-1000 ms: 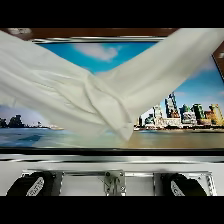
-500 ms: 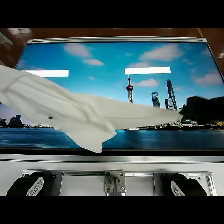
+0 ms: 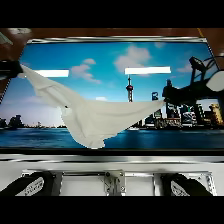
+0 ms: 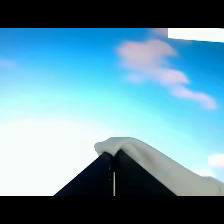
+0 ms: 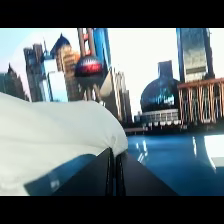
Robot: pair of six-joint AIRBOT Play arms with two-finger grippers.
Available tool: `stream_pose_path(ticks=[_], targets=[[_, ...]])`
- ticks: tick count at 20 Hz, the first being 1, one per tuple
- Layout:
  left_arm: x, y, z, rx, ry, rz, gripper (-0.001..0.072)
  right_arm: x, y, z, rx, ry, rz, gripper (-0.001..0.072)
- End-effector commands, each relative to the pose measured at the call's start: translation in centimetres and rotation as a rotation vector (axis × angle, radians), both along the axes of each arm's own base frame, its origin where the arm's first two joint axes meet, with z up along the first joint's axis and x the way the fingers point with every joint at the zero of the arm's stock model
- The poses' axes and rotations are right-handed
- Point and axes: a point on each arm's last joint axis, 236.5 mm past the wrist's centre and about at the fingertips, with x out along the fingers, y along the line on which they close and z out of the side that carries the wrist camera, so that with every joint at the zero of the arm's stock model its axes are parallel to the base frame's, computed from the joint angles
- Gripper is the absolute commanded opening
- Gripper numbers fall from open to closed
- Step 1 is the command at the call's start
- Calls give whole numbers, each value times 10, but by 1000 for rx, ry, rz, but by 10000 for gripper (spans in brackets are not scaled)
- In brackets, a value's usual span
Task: Fold the shirts.
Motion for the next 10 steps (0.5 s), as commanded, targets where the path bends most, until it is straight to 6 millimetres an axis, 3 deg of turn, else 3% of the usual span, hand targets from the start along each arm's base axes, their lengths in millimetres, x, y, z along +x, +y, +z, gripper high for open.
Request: stream_pose_path(ticks=[1, 3, 5, 6, 7, 8, 10], targets=[[40, -27, -90, -106, 163, -31, 37, 66, -6, -58, 8, -40, -93, 59], [44, -48, -141, -138, 286, -64, 38, 78, -6, -97, 27, 20, -144, 59], [37, -72, -180, -189, 401, -98, 53, 79, 2, -126, 70, 88, -175, 60], [29, -82, -196, -206, 465, -116, 192, 78, 8, -133, 97, 112, -182, 60], [18, -84, -206, -207, 529, -127, 399, 77, 11, -136, 110, 121, -183, 60], [7, -81, -211, -207, 582, -129, 486, 78, 11, -134, 107, 117, -175, 60], [-25, -66, -215, -223, 714, -125, 504, 74, 12, -129, 101, 115, -151, 60]])
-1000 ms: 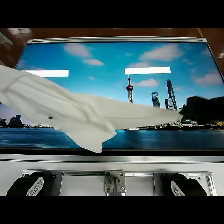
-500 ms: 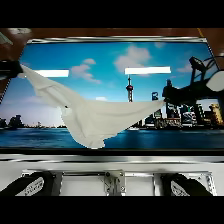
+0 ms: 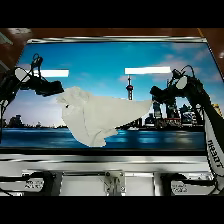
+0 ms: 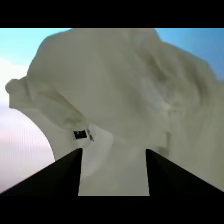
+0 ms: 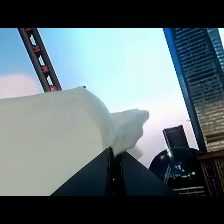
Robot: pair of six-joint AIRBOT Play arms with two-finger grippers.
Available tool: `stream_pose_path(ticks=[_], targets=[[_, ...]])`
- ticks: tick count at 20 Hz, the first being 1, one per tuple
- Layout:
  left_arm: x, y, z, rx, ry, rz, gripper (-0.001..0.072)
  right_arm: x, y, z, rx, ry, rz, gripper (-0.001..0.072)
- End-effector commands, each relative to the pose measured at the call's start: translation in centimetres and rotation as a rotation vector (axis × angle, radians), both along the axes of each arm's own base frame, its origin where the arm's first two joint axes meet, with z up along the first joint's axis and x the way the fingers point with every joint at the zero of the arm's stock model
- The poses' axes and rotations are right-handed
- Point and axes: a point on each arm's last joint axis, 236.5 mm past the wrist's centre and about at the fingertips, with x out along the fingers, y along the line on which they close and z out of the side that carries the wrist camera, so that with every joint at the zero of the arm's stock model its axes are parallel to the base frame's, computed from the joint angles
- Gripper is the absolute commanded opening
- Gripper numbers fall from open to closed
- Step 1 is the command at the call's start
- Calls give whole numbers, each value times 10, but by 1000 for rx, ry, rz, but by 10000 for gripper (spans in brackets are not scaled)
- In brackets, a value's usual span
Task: Fold the shirts.
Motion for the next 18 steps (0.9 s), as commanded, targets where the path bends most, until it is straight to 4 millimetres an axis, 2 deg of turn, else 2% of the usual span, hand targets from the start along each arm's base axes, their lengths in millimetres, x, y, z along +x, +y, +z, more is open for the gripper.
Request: stream_pose_path(ticks=[1, 3, 4, 5, 6, 8, 10, 12, 14, 18], targets=[[-63, 8, -27, -41, 293, -51, 541, -2, 5, -3, 16, 14, 15, 60], [-105, 22, -36, -85, 436, -28, 546, -11, 6, 0, 11, 34, 49, 60], [-121, 21, -41, -135, 461, 5, 551, -16, 7, -1, 7, 50, 76, 61], [-137, 14, -48, -194, 474, 33, 585, -25, 8, -2, 5, 81, 106, 60], [-156, 1, -57, -259, 490, 41, 687, -32, 9, -3, 0, 101, 133, 60], [-187, -29, -76, -367, 511, 49, 687, -37, 9, -4, -4, 116, 166, 61], [-203, -55, -91, -462, 516, 77, 687, -38, 9, -4, -4, 118, 170, 61], [-213, -73, -103, -491, 518, 66, 686, -38, 10, -4, -3, 119, 170, 60], [-218, -80, -113, -465, 512, 60, 686, -38, 10, -4, -3, 119, 170, 61], [-217, -90, -118, -441, 494, 37, 684, -38, 10, -4, -2, 119, 170, 60]])
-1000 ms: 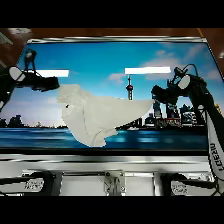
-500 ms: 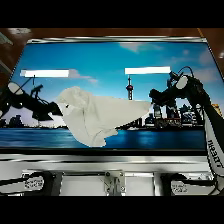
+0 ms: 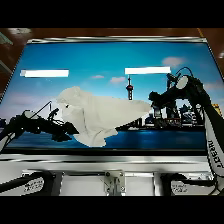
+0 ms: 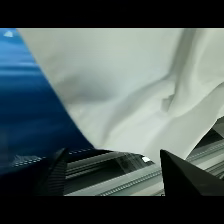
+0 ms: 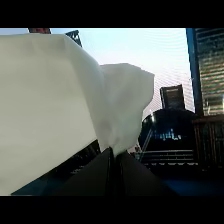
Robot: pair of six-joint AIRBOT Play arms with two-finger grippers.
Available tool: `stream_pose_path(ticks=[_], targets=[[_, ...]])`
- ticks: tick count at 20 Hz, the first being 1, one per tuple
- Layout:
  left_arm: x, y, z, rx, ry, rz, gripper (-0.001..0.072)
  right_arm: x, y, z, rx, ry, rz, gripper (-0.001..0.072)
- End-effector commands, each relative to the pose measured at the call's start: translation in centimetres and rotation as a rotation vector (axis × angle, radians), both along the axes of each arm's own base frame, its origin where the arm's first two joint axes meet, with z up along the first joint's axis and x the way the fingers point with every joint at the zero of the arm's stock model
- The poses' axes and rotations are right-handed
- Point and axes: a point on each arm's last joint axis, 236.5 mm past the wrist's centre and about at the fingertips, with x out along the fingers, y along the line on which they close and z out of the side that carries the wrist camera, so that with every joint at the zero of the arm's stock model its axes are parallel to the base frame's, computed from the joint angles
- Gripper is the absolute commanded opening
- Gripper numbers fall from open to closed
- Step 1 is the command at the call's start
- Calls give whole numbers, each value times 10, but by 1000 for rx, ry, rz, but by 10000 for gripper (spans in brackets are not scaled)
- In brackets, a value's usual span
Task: Fold the shirts.
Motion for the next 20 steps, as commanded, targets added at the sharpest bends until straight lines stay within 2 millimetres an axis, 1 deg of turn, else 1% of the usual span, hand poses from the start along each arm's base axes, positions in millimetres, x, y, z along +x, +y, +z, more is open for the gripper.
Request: stream_pose_path(ticks=[1, 4, 5, 6, 7, 8, 9, 10, 11, 12, 13, 14, 15, 16, 17, 18, 19, 20], targets=[[0, -11, -10, 10, -23, 4, 683, -1, 1, 0, 0, 2, 6, 60], [10, -19, -15, -2, -31, 43, 680, -1, 3, 1, 11, 4, 3, 60], [15, -23, -17, -8, -38, 68, 659, -2, 4, 1, 17, 6, 2, 60], [22, -25, -18, -12, -50, 94, 597, -2, 6, 2, 25, 8, 1, 61], [29, -29, -16, -20, -67, 122, 419, -3, 7, 2, 30, 11, 1, 61], [34, -33, -14, -35, -77, 147, 277, -3, 8, 2, 36, 15, 1, 61], [37, -37, -11, -48, -85, 150, 99, -4, 9, 3, 39, 19, 1, 61], [39, -39, -7, -60, -115, 125, 37, -5, 11, 3, 47, 21, 0, 60], [41, -40, 1, -66, -140, 116, 36, -5, 13, 5, 57, 19, -3, 60], [46, -40, 14, -71, -184, 115, 36, -4, 16, 8, 72, 12, -6, 60], [55, -39, 33, -74, -251, 115, 35, -2, 21, 15, 95, -2, -13, 60], [68, -37, 63, -76, -355, 107, 34, 1, 23, 24, 109, -31, -18, 60], [80, -31, 99, -70, -470, 104, 35, 6, 25, 37, 121, -77, -24, 60], [95, -22, 146, -62, -612, 115, 35, 12, 26, 55, 128, -138, -32, 60], [106, -10, 198, -54, -749, 145, 35, 20, 25, 80, 129, -219, -35, 60], [113, 6, 262, -39, -916, 188, 34, 27, 23, 110, 130, -314, -41, 60], [115, 24, 325, -15, -1082, 238, 35, 36, 21, 151, 131, -443, -52, 60], [108, 44, 396, 19, -1265, 300, 35, 43, 18, 201, 137, -592, -69, 60]])
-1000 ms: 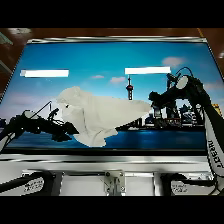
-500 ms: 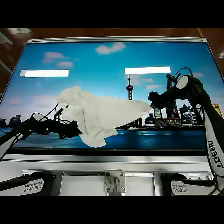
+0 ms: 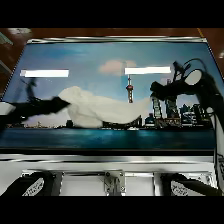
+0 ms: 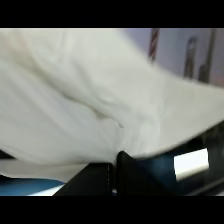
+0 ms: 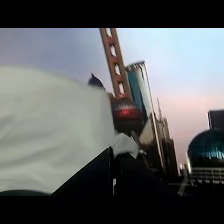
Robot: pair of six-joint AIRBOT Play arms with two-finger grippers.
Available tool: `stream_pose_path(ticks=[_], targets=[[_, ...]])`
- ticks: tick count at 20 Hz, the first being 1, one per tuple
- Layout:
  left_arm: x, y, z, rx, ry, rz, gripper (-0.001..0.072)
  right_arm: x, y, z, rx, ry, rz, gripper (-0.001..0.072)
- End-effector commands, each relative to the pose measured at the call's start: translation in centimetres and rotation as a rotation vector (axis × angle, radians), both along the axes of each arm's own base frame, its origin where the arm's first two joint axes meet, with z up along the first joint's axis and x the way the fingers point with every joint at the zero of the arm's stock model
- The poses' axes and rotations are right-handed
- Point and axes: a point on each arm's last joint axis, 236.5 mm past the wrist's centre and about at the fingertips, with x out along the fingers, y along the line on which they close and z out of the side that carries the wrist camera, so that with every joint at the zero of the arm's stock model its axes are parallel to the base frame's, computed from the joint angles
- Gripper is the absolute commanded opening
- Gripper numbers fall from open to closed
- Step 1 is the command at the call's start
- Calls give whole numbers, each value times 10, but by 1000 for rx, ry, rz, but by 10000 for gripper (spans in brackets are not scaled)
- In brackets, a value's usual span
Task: Fold the shirts.
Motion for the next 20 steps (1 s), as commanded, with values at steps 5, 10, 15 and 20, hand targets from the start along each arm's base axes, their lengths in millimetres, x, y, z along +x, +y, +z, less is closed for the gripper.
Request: stream_pose_path(ticks=[5, 10, 15, 20], targets=[[-99, 90, 381, 211, -985, 401, 34, -31, -26, 335, 86, -940, -179, 59], [-92, 98, 329, 348, -748, 373, 34, -73, -36, 326, -33, -851, -150, 59], [-119, 98, 363, 352, -881, 429, 35, -82, -32, 336, -19, -880, -140, 59], [-170, 89, 401, 343, -1046, 484, 35, -124, -39, 423, 7, -1134, -177, 59]])
